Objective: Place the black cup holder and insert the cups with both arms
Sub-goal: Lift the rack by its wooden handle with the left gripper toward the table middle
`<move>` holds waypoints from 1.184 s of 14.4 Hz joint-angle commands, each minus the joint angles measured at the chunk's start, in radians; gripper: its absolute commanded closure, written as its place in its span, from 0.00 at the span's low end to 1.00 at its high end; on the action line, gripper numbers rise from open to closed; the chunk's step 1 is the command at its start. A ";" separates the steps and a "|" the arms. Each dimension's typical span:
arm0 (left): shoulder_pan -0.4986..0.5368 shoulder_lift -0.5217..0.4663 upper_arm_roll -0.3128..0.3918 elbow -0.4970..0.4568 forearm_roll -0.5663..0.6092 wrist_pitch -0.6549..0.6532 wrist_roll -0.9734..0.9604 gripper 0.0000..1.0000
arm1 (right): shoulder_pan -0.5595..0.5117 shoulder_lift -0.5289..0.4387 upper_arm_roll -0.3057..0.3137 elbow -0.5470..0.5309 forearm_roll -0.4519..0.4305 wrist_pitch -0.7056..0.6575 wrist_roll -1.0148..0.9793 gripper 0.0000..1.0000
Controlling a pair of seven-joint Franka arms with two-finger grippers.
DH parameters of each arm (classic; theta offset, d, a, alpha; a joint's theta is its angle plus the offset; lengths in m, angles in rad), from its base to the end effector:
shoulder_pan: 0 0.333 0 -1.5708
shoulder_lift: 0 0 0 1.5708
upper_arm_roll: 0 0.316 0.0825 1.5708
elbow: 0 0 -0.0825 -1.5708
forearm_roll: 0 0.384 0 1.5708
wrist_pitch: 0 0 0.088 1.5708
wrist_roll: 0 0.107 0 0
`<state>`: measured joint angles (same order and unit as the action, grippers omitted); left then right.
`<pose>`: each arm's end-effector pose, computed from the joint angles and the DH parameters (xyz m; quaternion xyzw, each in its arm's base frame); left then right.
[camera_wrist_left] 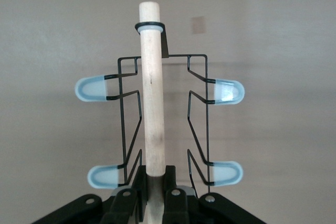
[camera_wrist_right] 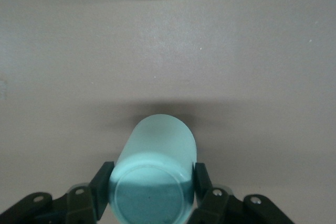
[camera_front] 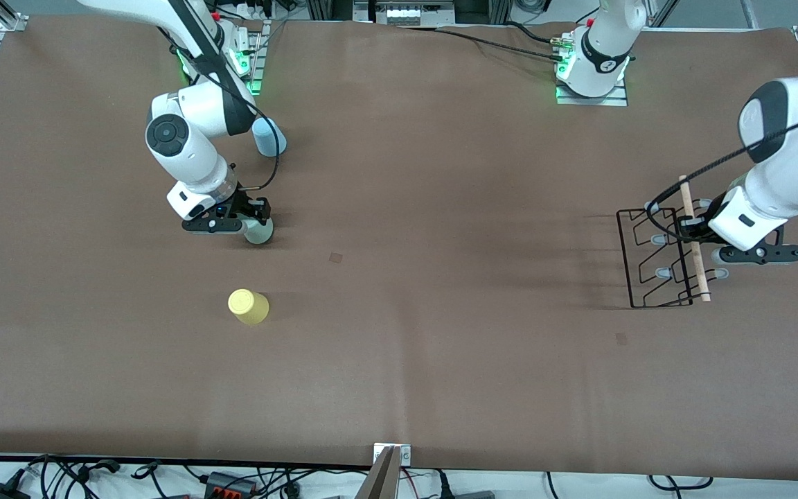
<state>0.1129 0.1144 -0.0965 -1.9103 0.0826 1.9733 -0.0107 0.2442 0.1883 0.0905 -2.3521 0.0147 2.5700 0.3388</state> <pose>0.5816 0.0163 0.4323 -0.9992 0.0034 0.0254 0.0320 0.4879 0.1700 0.2540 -0.9998 0.0091 -0.0101 0.0168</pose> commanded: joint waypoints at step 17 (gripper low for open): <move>-0.338 0.381 -0.453 0.396 -0.014 0.006 -0.635 0.99 | 0.001 -0.043 0.002 0.125 -0.009 -0.260 -0.007 0.98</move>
<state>-0.1718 0.4310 -0.5511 -1.5890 0.0541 1.9307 -0.5767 0.2451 0.1610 0.0912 -2.2341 0.0139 2.3275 0.3386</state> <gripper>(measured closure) 0.837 0.335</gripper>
